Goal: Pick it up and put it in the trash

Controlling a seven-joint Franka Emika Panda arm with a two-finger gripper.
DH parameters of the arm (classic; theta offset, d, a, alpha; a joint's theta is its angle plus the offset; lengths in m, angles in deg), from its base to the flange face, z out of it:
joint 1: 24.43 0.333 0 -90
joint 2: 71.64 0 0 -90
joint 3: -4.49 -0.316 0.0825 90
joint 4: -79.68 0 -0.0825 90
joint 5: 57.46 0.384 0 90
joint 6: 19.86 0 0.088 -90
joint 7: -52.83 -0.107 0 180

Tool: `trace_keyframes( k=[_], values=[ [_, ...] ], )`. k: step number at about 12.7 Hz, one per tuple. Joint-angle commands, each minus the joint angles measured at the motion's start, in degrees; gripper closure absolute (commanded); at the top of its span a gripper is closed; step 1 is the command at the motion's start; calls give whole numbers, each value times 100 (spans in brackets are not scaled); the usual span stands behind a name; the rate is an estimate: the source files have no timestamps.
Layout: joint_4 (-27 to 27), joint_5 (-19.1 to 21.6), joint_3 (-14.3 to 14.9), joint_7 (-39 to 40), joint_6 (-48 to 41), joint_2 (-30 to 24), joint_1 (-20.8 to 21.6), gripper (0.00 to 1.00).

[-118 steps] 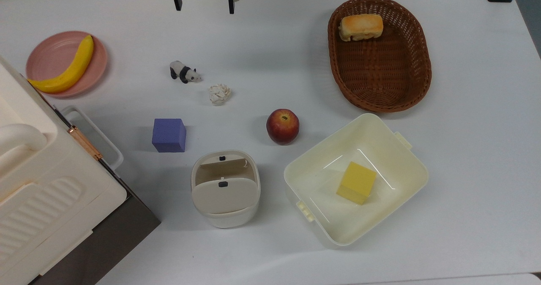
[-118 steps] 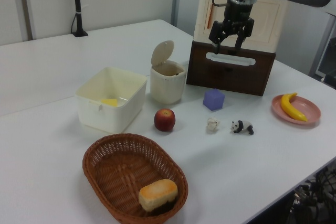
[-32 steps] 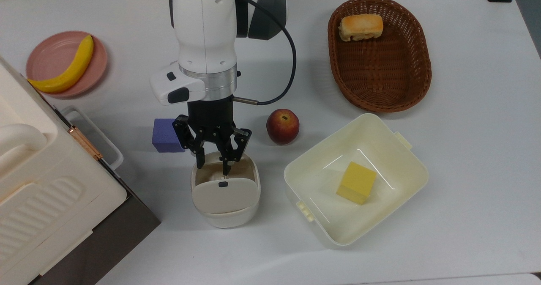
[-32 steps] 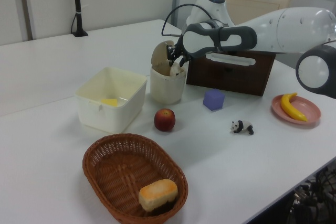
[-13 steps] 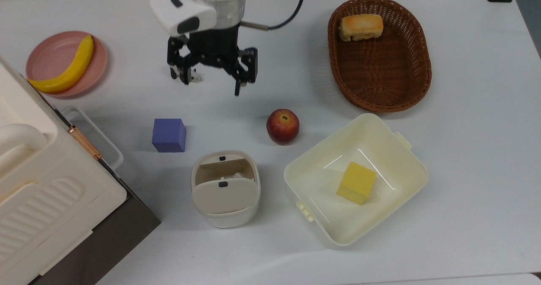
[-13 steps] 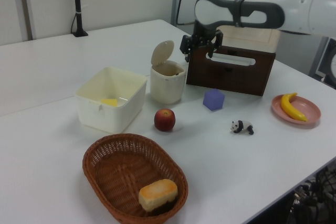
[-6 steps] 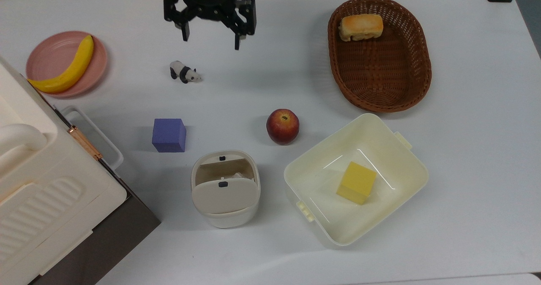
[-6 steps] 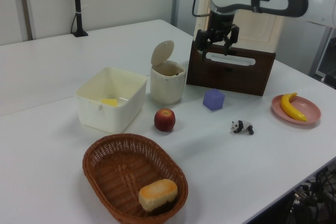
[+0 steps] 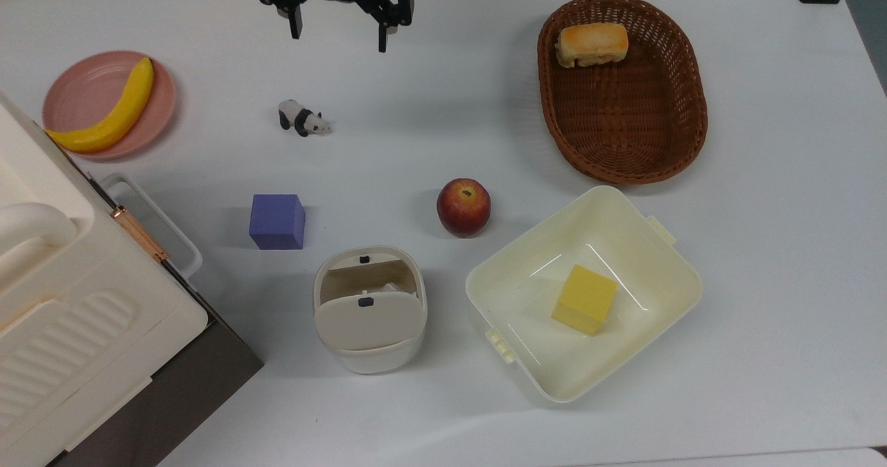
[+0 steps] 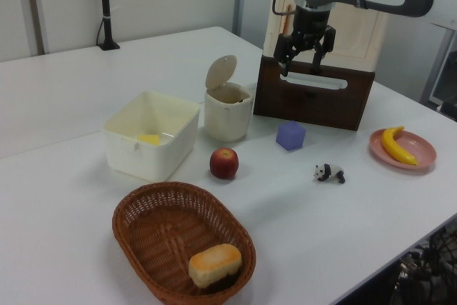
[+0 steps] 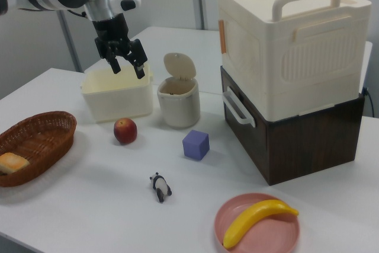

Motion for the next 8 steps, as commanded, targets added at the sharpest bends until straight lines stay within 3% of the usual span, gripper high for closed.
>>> trace_keyframes(
  k=[1, 8],
  values=[
    [213, 104, 223, 275, -156, -235, 210, 0],
    [196, 228, 258, 364, -525, -305, 166, 0]
  ],
)
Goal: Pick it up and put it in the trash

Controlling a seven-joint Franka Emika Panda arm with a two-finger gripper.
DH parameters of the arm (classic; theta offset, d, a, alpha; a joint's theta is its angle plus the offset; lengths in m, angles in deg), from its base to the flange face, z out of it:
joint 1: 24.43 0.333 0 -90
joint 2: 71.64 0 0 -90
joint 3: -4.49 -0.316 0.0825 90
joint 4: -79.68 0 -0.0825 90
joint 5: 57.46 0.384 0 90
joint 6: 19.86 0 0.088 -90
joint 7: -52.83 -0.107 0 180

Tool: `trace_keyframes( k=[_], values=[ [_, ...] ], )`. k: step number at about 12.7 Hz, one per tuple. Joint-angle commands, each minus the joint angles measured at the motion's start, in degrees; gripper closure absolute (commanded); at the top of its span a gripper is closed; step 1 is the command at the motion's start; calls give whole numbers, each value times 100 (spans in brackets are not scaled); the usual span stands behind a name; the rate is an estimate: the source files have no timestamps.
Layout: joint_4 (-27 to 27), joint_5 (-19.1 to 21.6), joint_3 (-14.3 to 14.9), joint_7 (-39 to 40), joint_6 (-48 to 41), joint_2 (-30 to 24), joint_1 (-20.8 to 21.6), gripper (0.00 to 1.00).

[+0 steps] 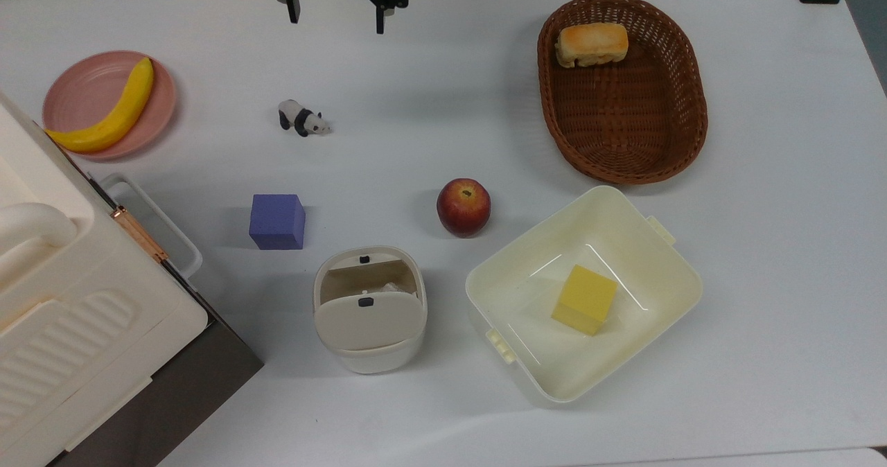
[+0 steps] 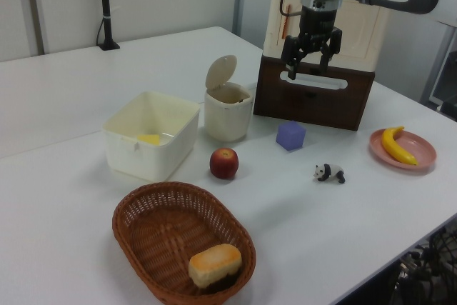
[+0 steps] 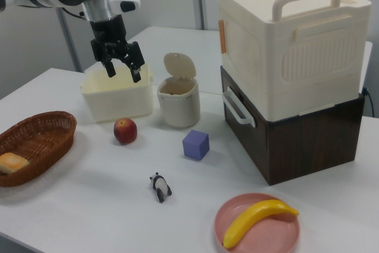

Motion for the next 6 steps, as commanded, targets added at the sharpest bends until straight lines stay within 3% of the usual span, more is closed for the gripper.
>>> trace_keyframes(
  k=[1, 6],
  values=[
    [129, 124, 120, 74, -97, -216, 102, 0],
    [67, 290, 138, 82, -255, -207, 58, 0]
  ],
)
